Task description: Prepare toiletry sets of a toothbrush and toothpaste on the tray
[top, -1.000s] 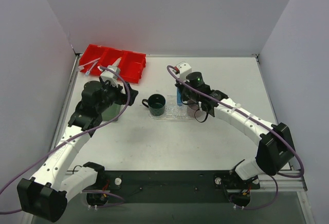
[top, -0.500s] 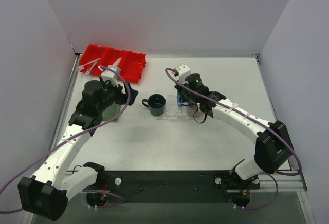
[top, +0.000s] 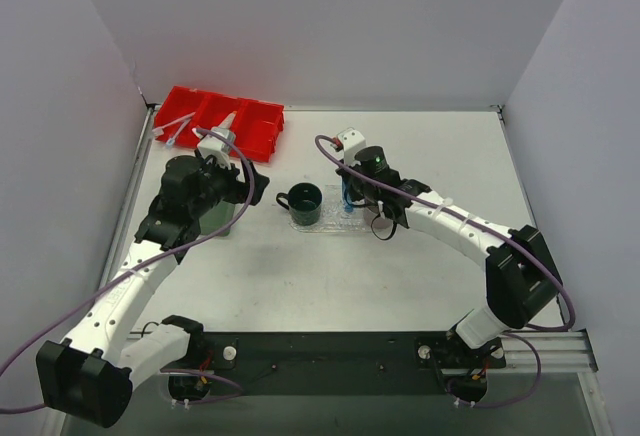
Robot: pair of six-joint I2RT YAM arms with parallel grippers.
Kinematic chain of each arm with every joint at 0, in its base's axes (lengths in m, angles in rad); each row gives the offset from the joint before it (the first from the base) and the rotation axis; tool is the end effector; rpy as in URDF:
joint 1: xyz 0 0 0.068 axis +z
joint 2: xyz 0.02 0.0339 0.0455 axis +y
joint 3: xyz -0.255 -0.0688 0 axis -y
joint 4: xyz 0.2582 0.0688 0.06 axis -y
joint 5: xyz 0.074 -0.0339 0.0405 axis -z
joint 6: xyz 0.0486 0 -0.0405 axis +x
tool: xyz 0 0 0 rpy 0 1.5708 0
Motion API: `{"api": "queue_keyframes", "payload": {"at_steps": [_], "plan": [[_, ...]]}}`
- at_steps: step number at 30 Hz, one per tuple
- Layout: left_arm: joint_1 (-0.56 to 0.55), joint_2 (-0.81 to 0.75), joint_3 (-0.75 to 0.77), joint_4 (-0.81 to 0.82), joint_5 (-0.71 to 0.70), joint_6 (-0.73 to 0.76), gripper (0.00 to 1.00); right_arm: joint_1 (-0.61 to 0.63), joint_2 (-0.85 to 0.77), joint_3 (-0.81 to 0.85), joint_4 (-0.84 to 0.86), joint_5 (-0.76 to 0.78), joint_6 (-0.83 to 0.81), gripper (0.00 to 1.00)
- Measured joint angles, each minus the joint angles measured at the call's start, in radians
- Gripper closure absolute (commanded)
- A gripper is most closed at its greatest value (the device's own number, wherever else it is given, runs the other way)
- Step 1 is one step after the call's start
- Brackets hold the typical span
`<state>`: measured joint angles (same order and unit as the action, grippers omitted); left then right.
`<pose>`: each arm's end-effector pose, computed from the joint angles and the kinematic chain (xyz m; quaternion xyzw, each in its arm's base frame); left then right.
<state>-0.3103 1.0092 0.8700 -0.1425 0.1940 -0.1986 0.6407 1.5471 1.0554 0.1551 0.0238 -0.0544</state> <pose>0.2496 -0.0899 0.3191 0.1025 0.7911 -0.2255 0.5593 0.3098 0.2296 0.2589 -0.2713 0.7691 0.1579 0.5567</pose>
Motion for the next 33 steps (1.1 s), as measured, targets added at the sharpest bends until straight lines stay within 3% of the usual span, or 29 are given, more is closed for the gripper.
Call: {"api": "queue_keyframes", "payload": {"at_steps": [7, 14, 25, 33], "plan": [[0.003, 0.003, 0.000, 0.000, 0.002, 0.000, 0.09, 0.000, 0.002, -0.002, 0.013, 0.001, 0.000, 1.00], [0.005, 0.005, 0.000, 0.000, 0.005, 0.000, 0.09, 0.000, 0.002, -0.006, 0.020, 0.010, 0.001, 0.72], [0.005, 0.006, 0.000, 0.000, 0.013, 0.000, 0.09, 0.000, 0.002, -0.006, 0.021, 0.021, 0.000, 0.45], [0.034, 0.006, 0.000, 0.000, -0.006, 0.001, 0.10, -0.002, -0.060, -0.008, 0.012, 0.031, 0.021, 0.41]]}}
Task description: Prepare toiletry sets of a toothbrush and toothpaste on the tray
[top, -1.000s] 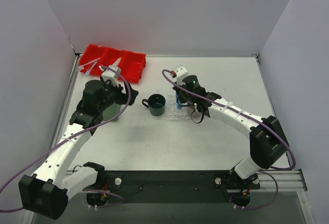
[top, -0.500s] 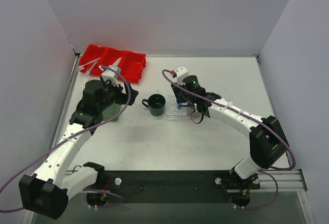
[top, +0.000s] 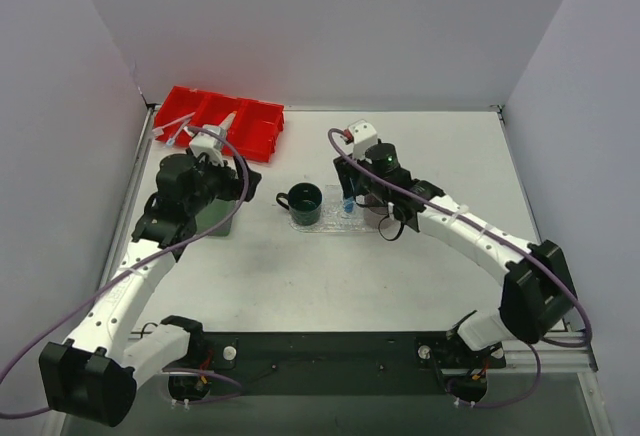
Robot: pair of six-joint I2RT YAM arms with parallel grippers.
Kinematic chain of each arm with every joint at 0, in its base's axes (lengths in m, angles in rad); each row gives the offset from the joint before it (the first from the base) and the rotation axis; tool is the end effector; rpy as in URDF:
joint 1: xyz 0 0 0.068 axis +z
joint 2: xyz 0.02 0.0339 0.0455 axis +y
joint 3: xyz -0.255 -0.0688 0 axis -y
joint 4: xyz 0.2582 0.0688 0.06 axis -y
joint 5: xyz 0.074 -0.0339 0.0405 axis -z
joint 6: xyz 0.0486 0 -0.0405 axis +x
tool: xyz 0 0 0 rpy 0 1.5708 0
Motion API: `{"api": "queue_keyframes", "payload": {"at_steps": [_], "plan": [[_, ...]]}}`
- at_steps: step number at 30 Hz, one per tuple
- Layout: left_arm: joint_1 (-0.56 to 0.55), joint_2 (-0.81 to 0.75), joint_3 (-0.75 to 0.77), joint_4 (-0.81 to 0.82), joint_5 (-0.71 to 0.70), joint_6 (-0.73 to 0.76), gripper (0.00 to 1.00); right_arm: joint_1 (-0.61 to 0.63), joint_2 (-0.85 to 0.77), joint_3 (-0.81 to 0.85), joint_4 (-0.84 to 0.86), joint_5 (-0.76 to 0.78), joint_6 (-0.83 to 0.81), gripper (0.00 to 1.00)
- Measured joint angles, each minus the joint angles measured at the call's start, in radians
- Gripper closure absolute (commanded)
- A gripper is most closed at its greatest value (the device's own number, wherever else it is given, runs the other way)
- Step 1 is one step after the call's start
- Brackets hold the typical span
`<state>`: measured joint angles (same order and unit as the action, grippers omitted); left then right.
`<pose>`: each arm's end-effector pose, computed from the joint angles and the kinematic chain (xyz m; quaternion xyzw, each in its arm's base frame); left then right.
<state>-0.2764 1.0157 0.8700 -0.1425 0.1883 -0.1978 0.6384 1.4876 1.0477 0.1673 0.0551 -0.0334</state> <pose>0.2539 -0.0815 0.3175 0.0875 0.7949 -0.2131 0.5612 0.3035 0.2219 0.2790 -0.2468 0.7573 0.1591 0.5833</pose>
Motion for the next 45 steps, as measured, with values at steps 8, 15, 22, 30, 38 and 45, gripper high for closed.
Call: {"api": "queue_keyframes", "payload": {"at_steps": [8, 15, 22, 30, 38, 45], "plan": [[0.210, 0.091, 0.001, 0.053, 0.018, -0.106, 0.23, -0.018, -0.333, -0.010, -0.033, 0.010, 0.073, 0.41], [0.329, 0.307, -0.001, 0.192, -0.038, -0.400, 0.23, -0.031, -0.549, -0.037, -0.107, 0.006, 0.129, 0.41], [0.331, 0.534, 0.040, 0.312, -0.179, -0.612, 0.32, -0.036, -0.619, -0.047, -0.212, -0.007, 0.151, 0.42], [0.332, 0.803, 0.214, 0.417, -0.243, -0.708, 0.35, -0.038, -0.683, -0.047, -0.281, 0.011, 0.144, 0.42], [0.332, 0.992, 0.354, 0.460, -0.226, -0.746, 0.38, -0.048, -0.685, -0.046, -0.325, 0.047, 0.123, 0.42], [0.332, 1.017, 0.390, 0.461, -0.232, -0.748, 0.42, -0.050, -0.684, -0.045, -0.331, 0.068, 0.108, 0.42]]}}
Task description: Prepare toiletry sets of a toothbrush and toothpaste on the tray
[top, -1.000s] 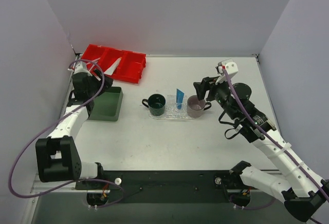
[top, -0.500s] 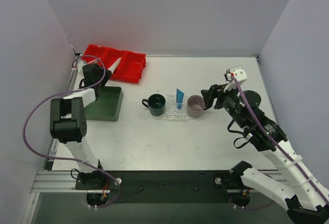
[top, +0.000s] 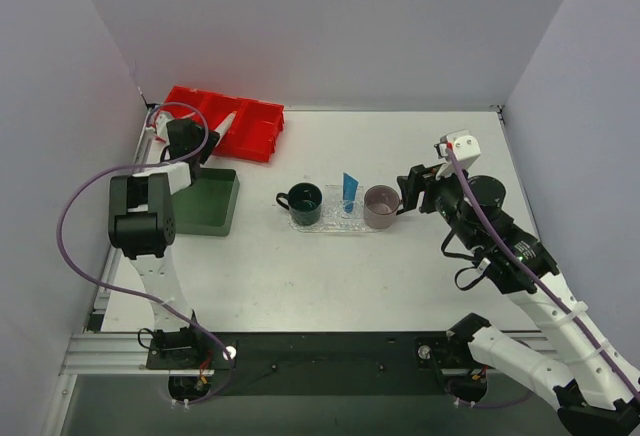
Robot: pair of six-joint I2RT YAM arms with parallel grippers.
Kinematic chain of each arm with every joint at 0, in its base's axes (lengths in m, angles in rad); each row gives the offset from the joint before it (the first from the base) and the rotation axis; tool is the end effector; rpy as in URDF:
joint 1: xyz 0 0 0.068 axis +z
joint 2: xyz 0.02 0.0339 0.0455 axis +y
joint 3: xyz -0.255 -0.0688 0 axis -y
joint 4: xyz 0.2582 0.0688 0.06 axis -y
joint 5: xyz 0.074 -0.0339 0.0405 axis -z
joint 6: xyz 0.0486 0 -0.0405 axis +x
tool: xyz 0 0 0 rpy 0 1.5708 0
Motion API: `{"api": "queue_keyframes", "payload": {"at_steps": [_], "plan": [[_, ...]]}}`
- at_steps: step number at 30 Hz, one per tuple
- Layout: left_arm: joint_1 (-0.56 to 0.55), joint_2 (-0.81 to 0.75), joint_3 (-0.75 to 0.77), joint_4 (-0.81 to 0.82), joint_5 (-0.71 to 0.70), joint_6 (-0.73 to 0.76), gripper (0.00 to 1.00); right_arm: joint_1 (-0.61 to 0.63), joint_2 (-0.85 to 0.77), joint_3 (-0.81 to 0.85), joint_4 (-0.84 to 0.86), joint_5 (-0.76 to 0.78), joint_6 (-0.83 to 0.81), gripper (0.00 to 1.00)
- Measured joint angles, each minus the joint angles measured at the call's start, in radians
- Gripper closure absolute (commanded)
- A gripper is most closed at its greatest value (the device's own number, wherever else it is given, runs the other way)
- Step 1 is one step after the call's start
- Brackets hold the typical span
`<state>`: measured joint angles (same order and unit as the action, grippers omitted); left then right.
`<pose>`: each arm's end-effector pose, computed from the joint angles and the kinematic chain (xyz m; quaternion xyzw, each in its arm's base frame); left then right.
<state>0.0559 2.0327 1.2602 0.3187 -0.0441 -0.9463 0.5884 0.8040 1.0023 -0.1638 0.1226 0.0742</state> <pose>0.4697 0.0284 0.1508 -0.4175 0.7380 -0.2113 0.4862 0.1751 0.1097 0.4110 -0.1337 0.6819 0.1932 0.6927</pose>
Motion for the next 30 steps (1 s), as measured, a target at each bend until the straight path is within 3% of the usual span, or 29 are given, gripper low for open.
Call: {"api": "queue_keyframes", "payload": {"at_steps": [11, 23, 30], "plan": [[0.000, 0.070, 0.036, 0.003, 0.006, -0.006, 0.44, -0.001, 0.012, 0.000, -0.006, 0.010, -0.016, 0.42], [0.008, 0.111, 0.074, 0.035, 0.029, -0.045, 0.67, -0.006, 0.030, 0.000, -0.013, 0.013, -0.023, 0.42], [0.012, 0.111, 0.081, 0.059, 0.034, -0.067, 0.71, -0.007, 0.032, 0.000, -0.013, 0.013, -0.024, 0.42]]}}
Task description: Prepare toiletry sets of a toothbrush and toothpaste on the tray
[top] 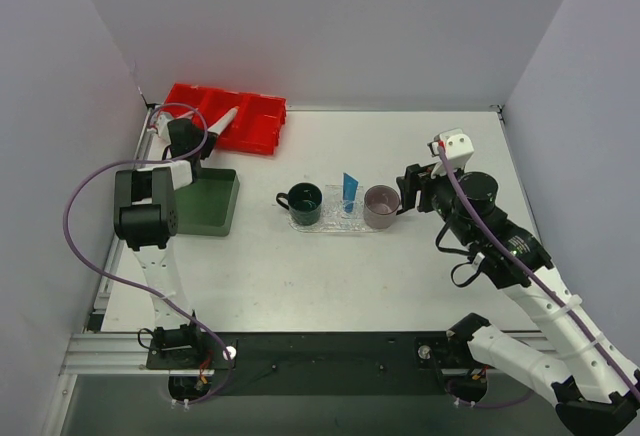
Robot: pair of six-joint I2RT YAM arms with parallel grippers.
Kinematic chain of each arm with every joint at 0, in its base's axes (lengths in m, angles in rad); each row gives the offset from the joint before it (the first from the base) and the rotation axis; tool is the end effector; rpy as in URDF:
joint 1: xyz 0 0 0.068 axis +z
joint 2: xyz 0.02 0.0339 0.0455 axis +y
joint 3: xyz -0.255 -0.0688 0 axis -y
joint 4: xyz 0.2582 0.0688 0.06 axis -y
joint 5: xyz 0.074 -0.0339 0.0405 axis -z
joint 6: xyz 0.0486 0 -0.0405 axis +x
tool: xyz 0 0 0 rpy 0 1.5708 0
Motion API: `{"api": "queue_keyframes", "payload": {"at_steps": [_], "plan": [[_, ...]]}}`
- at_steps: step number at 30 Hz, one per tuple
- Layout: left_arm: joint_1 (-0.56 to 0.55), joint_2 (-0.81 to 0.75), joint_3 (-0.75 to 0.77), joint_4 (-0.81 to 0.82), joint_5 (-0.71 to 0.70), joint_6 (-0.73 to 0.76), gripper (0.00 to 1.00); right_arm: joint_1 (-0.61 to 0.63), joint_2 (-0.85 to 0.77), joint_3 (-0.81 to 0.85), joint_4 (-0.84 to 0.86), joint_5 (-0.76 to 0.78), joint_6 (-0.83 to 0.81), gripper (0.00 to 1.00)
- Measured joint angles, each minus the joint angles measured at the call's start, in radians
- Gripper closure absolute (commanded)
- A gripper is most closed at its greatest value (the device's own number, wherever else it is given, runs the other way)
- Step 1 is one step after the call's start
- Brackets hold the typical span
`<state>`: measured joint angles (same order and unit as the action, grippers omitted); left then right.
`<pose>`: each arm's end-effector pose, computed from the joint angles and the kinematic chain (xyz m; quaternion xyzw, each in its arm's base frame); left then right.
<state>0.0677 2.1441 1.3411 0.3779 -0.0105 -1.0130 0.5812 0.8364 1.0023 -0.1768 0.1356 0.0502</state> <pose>0.4913 0.0338 0.1331 -0.4347 0.7192 -0.2428 0.4846 0.1841 0.1131 0.4033 -0.1401 0.6970 0.1721 0.6819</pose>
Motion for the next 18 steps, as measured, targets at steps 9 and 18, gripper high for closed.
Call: {"api": "queue_keyframes", "payload": {"at_steps": [9, 18], "plan": [[0.006, 0.002, 0.000, 0.032, 0.001, -0.009, 0.86, -0.001, 0.017, 0.000, 0.000, 0.000, -0.010, 0.42], [0.015, 0.007, 0.000, 0.068, 0.027, -0.021, 1.00, -0.006, 0.026, 0.000, 0.000, 0.000, -0.019, 0.42]]}}
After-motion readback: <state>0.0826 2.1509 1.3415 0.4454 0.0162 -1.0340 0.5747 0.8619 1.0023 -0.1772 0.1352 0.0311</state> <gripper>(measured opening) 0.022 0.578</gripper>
